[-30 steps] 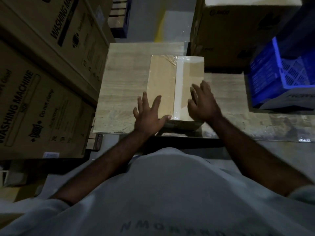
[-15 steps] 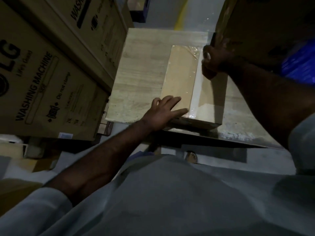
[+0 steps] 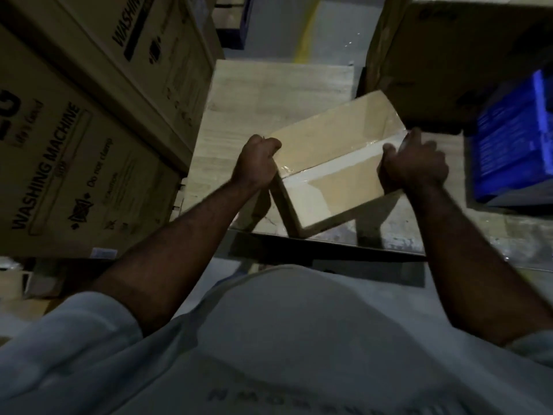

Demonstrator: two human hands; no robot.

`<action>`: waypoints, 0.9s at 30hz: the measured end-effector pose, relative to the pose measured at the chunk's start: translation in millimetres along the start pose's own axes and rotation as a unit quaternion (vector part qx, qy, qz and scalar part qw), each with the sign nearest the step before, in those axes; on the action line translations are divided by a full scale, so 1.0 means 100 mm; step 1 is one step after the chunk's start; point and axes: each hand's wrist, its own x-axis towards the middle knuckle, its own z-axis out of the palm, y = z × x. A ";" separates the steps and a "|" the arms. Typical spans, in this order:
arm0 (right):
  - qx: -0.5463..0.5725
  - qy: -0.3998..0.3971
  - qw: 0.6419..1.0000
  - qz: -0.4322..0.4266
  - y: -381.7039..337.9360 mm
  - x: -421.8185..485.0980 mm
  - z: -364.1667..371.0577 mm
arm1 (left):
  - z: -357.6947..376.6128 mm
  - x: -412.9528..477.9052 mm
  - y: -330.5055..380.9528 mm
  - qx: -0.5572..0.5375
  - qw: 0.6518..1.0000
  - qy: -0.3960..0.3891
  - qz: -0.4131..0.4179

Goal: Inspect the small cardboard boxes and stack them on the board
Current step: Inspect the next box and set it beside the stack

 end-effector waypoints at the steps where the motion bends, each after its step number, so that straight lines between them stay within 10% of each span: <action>1: 0.002 -0.004 1.000 0.010 0.06 -0.09 0.00 | 0.01 0.06 0.02 -0.040 0.999 -0.010 -0.020; 7: 0.031 -0.022 0.999 0.019 0.10 -0.55 0.00 | 0.06 0.30 0.08 -0.038 0.973 -0.229 -0.005; 15: 0.056 0.032 0.997 -0.042 0.17 -0.84 0.20 | 0.34 -0.28 0.29 0.186 0.969 -0.135 0.089; 18: -0.002 0.042 0.985 -0.165 0.25 -0.94 0.42 | 0.46 -0.44 0.21 0.211 0.963 -0.137 0.099; 27: 0.007 0.030 0.982 -0.186 0.29 -1.01 0.56 | 0.49 -0.43 0.18 0.236 0.959 -0.119 0.106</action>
